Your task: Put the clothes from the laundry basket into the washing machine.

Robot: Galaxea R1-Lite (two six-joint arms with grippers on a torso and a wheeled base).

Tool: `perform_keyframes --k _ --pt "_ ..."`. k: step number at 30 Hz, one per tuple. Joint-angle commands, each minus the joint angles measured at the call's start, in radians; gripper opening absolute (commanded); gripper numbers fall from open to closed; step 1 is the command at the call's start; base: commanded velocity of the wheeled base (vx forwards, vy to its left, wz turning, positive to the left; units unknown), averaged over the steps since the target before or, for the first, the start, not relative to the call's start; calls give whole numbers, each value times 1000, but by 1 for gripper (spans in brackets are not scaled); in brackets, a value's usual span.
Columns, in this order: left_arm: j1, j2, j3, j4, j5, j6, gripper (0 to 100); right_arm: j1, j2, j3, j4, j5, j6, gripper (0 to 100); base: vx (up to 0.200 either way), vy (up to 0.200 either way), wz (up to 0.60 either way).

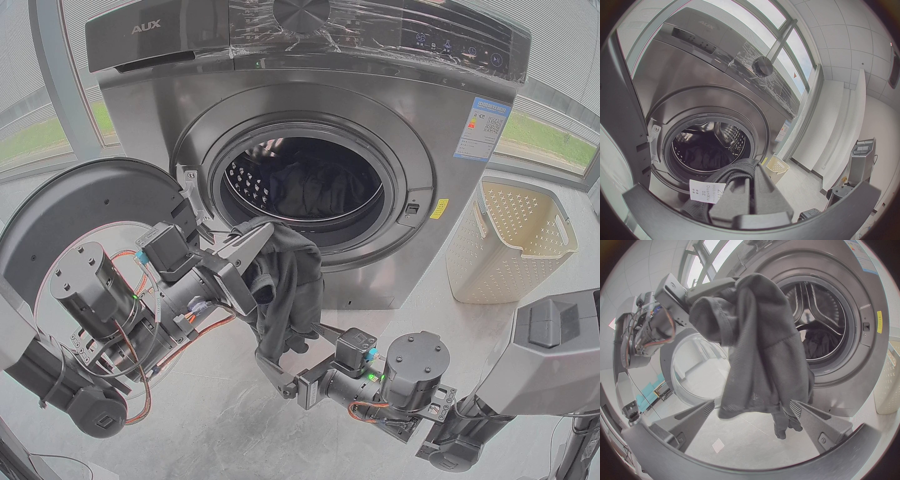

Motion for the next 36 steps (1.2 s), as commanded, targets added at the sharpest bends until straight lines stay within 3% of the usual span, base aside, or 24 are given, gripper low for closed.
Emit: perform_keyframes --k 1,6,17,30,31,36 --pt "0 0 0 0 0 -1 0 25 -5 1 -18 11 0 100 0 0 0" --pt "0 0 0 0 0 -1 0 34 -4 -5 -30 22 0 100 0 0 0" --pt "-2 1 3 0 0 -1 0 -53 15 -104 -10 77 -1 100 0 0 0" --pt "0 3 2 0 0 -1 0 -49 62 -173 -29 83 0 100 0 0 0" --pt "0 3 0 0 0 -1 0 -50 67 -180 -32 83 -1 0 0 0 0" --pt "1 1 0 0 0 -2 0 -45 62 -182 -44 82 -4 0 0 0 0"
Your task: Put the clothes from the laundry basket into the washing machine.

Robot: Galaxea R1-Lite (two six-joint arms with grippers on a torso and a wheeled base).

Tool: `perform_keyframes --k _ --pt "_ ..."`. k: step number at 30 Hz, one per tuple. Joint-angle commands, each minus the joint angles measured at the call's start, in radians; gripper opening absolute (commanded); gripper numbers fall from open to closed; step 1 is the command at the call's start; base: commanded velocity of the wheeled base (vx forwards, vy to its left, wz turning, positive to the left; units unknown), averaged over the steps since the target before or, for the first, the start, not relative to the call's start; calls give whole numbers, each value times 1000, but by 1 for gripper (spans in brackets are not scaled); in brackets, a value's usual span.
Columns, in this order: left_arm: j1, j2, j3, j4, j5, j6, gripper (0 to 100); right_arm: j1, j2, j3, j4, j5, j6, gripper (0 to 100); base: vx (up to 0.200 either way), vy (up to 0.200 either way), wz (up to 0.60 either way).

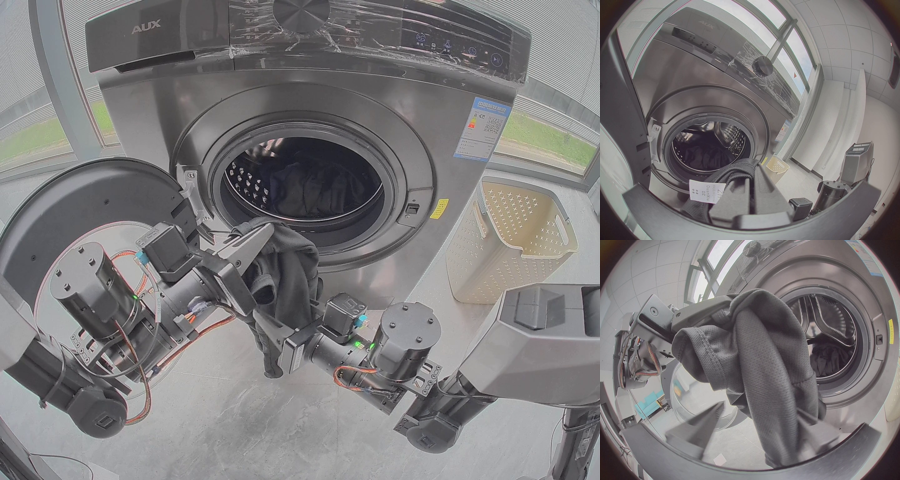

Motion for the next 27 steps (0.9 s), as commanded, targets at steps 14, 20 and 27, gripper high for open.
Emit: perform_keyframes --k 14,20,27 --pt "28 8 -7 1 9 -4 0 22 -165 158 -1 -19 -4 0 0 0 0" --pt "51 8 -11 1 11 -12 100 42 -243 235 4 -30 -4 0 0 0 0" --pt "79 30 -19 3 11 -32 100 33 -317 251 13 -30 -4 0 0 0 0"
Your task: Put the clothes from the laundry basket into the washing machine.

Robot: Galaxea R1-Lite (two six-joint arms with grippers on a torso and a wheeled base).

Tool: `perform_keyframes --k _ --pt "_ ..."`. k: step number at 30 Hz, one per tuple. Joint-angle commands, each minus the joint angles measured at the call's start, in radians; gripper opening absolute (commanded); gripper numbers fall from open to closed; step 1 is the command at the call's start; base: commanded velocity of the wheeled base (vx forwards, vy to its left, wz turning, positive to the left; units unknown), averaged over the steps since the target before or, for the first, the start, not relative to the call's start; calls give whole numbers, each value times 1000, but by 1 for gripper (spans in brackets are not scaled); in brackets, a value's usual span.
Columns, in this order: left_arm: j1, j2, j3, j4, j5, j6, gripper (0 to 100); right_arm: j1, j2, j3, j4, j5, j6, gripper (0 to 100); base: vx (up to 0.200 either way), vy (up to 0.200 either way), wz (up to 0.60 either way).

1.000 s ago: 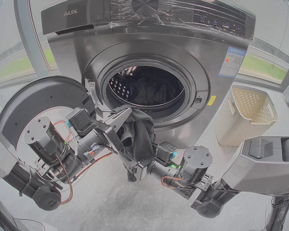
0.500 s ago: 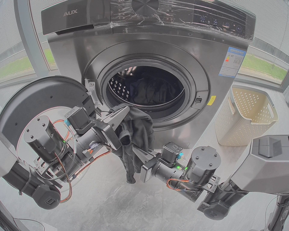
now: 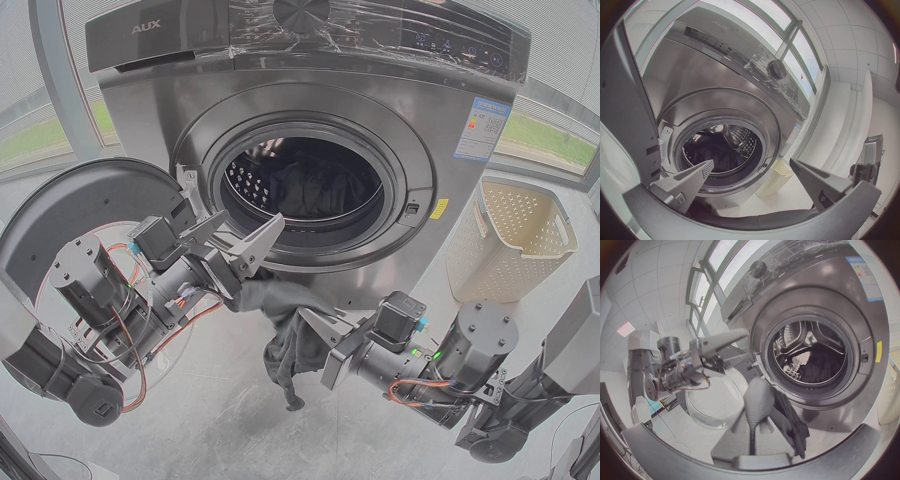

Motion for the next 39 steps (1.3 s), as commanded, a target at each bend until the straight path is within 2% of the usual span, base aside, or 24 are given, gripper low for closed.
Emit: perform_keyframes --k 1,23,27,34,39 --pt "14 20 0 -1 0 -3 100 -8 -67 9 3 0 -2 0 0 0 0" --pt "20 108 105 -3 -9 8 100 -18 -114 12 1 2 1 0 0 0 0" --pt "20 140 115 -3 -9 16 100 -19 -120 11 1 3 1 0 0 0 0" --pt "22 212 147 -3 -12 48 100 -19 -131 12 1 3 1 0 0 0 0" --pt "25 252 145 -4 -23 51 100 -19 -133 11 1 3 1 0 0 0 0"
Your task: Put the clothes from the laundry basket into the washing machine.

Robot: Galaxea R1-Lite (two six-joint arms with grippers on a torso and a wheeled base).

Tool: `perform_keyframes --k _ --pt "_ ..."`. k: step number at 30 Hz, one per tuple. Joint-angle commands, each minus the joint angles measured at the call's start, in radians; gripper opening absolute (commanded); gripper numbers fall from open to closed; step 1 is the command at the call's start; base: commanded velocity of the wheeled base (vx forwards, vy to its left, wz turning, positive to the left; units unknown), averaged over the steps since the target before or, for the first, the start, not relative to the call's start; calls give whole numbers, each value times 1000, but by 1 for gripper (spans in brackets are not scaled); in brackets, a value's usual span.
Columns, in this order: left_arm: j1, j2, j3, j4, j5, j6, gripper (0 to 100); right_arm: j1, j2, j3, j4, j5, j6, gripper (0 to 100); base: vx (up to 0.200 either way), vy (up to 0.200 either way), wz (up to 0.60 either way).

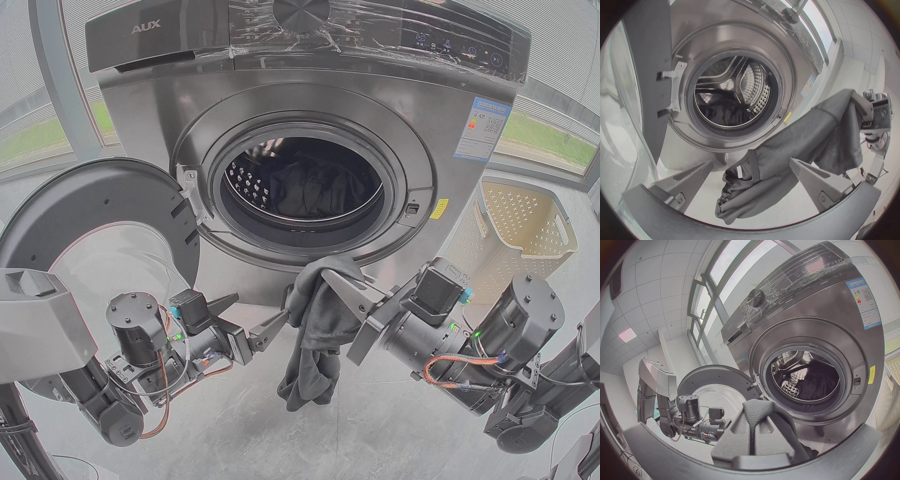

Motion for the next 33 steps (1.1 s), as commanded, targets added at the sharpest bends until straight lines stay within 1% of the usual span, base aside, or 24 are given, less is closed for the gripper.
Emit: perform_keyframes --k 1,5,9,10,13,21,23,28,30,31,33 --pt "6 52 2 -1 -20 -1 100 1 -5 -1 0 0 0 0 0 0 0" --pt "17 56 2 -1 -69 -2 100 1 -5 -1 0 0 0 0 0 0 0" --pt "23 75 -15 -1 -94 -2 100 2 -3 -6 0 0 0 0 0 0 0" --pt "26 86 -25 -1 -109 -1 100 4 -2 -9 0 0 0 0 0 0 0" --pt "26 116 -52 -1 -130 -1 100 7 2 -10 0 0 0 0 0 0 0" --pt "46 221 -214 -1 -138 -2 100 16 8 -18 1 0 0 0 0 0 0" --pt "47 242 -251 -1 -147 -2 100 16 8 -16 1 -2 0 0 0 0 0" --pt "49 264 -295 -1 -173 -1 100 16 8 -12 0 0 0 0 0 0 0" --pt "49 264 -308 -4 -175 1 100 16 9 -10 0 0 0 0 0 0 0" --pt "47 262 -308 -4 -175 1 0 16 11 -10 0 0 0 0 0 0 0" --pt "46 259 -311 -4 -186 1 0 17 15 -12 0 0 0 0 0 0 0"
